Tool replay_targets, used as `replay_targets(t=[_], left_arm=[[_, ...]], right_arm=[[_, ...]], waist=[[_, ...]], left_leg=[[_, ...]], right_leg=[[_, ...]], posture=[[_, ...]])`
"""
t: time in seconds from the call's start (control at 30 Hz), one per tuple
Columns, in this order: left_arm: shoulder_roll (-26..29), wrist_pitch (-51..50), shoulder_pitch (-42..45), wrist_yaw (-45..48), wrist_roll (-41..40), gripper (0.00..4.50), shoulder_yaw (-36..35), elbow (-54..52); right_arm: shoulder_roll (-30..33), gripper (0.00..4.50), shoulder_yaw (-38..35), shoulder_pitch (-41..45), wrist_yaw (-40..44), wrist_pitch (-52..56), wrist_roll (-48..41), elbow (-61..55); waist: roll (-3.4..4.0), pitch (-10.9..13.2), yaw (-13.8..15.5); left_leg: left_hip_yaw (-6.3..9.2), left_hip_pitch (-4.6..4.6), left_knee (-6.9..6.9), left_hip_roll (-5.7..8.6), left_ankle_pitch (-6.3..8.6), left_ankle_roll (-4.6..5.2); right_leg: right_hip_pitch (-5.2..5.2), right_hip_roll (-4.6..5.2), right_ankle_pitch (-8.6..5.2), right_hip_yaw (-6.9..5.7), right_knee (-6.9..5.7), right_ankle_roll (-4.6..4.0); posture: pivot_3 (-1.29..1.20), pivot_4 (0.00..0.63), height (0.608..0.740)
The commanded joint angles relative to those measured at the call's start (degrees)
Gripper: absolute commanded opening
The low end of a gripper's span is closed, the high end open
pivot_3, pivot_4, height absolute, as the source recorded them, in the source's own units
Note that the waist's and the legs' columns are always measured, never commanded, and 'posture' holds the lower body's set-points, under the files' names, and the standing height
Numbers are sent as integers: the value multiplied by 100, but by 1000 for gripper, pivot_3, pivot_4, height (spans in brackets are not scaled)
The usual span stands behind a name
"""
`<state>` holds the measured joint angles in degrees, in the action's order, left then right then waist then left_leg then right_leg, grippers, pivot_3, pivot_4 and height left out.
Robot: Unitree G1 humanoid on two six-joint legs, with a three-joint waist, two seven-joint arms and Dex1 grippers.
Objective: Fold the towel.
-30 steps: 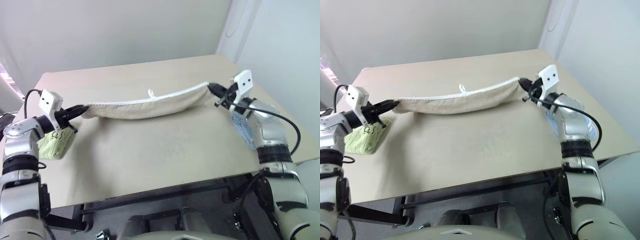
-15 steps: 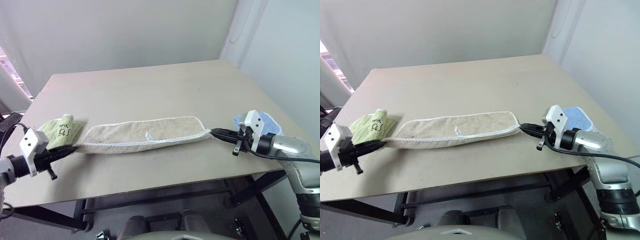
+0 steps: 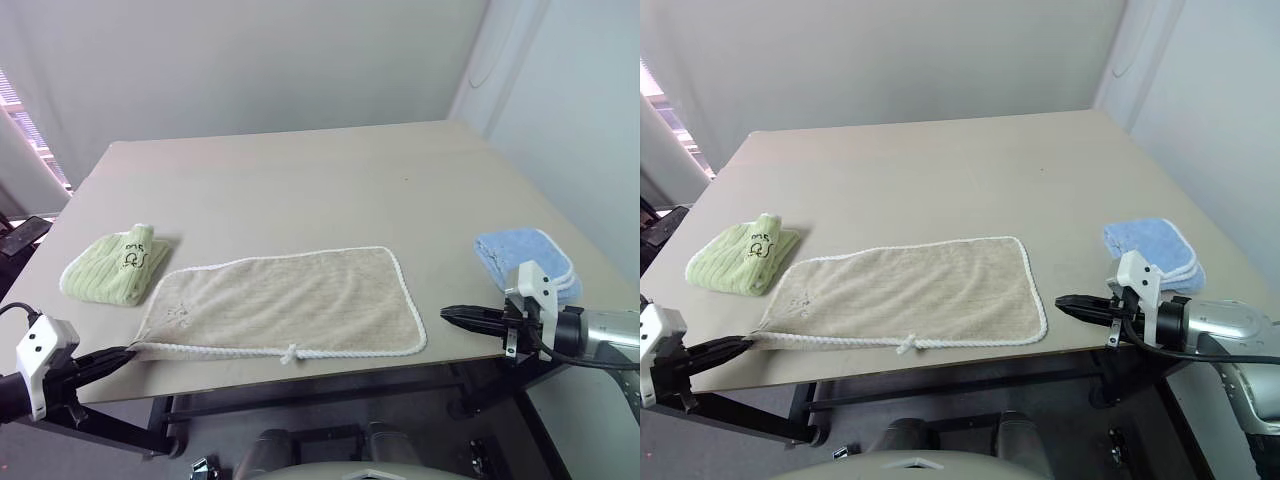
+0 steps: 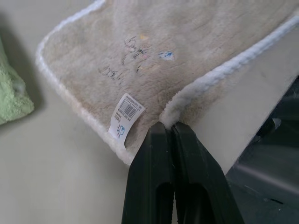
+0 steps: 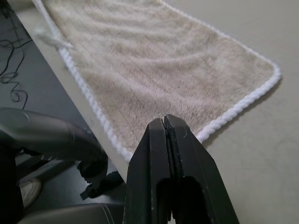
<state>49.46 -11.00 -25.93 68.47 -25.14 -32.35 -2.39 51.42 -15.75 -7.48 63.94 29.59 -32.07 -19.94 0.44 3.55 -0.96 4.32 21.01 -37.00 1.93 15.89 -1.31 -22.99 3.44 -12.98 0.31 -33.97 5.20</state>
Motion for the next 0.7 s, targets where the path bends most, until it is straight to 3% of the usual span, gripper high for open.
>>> replay_targets(t=[0.03,0.3,0.4,0.53,0.7], left_arm=[[32,57,333,-124,-23,37,5,56],[-54,62,508,-183,76,37,370,-30],[-84,20,558,-237,54,0,435,-78],[-152,12,549,-312,61,0,495,-154],[-220,-25,450,-388,29,0,465,-278]], right_arm=[[-61,0,43,368,-158,-57,-35,-61],[-85,0,648,645,-248,-41,226,-68],[73,579,1090,675,-251,-56,609,-18],[165,1956,1561,656,2,-487,1027,41],[273,1956,1800,655,320,-893,1296,313]], waist=[[5,1,7],[-11,-9,60],[-13,-9,66],[-17,-11,65],[-26,-8,47]], left_leg=[[-2,35,-6,0,0,0],[-46,24,-10,11,29,17],[-61,28,-3,10,30,19],[-76,20,-21,10,30,20],[-79,-14,-27,3,32,18]], right_leg=[[-11,16,1,-16,-4,-1],[-66,29,72,-23,-50,-29],[-77,20,70,-23,-57,-34],[-64,20,67,-24,-58,-27],[-35,24,55,-24,-55,-7]], posture=[[0,0,740],[0,0,740],[0,0,740],[0,0,740],[0,0,740]])
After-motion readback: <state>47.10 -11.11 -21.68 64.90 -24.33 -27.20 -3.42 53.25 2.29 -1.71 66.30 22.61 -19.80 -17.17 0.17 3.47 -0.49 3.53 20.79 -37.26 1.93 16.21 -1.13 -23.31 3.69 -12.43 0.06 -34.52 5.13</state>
